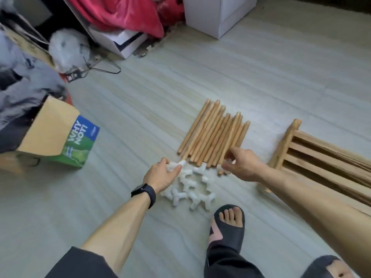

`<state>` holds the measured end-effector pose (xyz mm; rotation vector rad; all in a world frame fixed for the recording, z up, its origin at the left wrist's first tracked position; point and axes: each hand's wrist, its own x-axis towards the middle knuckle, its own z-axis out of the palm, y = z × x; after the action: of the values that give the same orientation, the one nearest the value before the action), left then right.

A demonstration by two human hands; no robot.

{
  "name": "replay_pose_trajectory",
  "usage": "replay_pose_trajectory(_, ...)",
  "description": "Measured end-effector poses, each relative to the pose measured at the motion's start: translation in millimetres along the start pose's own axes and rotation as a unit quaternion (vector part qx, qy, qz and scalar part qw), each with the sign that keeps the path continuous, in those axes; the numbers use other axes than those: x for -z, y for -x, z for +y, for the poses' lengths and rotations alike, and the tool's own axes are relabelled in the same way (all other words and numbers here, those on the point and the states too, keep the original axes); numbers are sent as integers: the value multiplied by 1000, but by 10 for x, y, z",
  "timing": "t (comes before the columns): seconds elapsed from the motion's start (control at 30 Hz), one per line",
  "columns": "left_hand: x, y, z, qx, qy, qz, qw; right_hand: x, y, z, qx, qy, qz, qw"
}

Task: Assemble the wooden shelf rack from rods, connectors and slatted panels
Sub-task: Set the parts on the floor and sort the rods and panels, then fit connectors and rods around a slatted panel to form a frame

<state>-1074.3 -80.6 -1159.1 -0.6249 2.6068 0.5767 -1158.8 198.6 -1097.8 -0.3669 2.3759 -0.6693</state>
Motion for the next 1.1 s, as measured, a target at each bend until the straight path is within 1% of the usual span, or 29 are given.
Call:
replay_pose_trajectory(0.1, -73, 6, -217, 10, -5, -21, 1000, -494, -98, -116, -12, -87, 29, 996)
replay_pose_trajectory(0.17, -144, 7, -248, -5, -14, -23, 1000, -815, -119, -151, -20, -136, 43, 990)
replay_pose_trajectory(0.27, -278, 27, -205, -46, -46, -29, 997, -1161, -93, -178, -45, -214, 19, 976)
replay_pose_trajectory(0.37, -396, 63, -161, -39, -51, -45, 997, -1276, -58, -144, -51, -250, -17, 967)
replay_pose_trajectory(0.5, -433, 72, -96, -36, -150, -4, 988, -1082, -61, -41, -59, -182, -33, 981)
replay_pose_trajectory(0.57, -365, 53, 12, -51, -173, 13, 983, -802, -52, -32, -54, -143, -16, 988)
replay_pose_trajectory(0.63, -265, 13, 198, -73, -177, 13, 981, -424, -9, -18, -45, -97, 8, 994)
replay_pose_trajectory(0.7, -156, -20, 479, -100, -169, 27, 980, 11, 102, 35, -42, -15, 22, 999)
replay_pose_trajectory(0.73, -101, -28, 664, -117, -157, 38, 980, 244, 191, 88, -46, 46, 25, 998)
replay_pose_trajectory(0.8, 24, -34, 1107, -153, -129, 55, 978, 714, 421, 219, -69, 176, 33, 981)
replay_pose_trajectory(0.87, 138, -19, 1632, -194, -96, 58, 975, 1154, 737, 374, -108, 256, 59, 959)
replay_pose_trajectory(0.93, 214, 32, 2185, -241, -40, 48, 968, 1522, 1114, 563, -148, 277, 99, 944)
replay_pose_trajectory(1.0, 239, 128, 2702, -294, 5, 29, 955, 1793, 1504, 805, -190, 268, 135, 935)
replay_pose_trajectory(1.1, 179, 290, 3264, -355, 3, 14, 935, 1952, 2028, 1257, -261, 233, 166, 922)
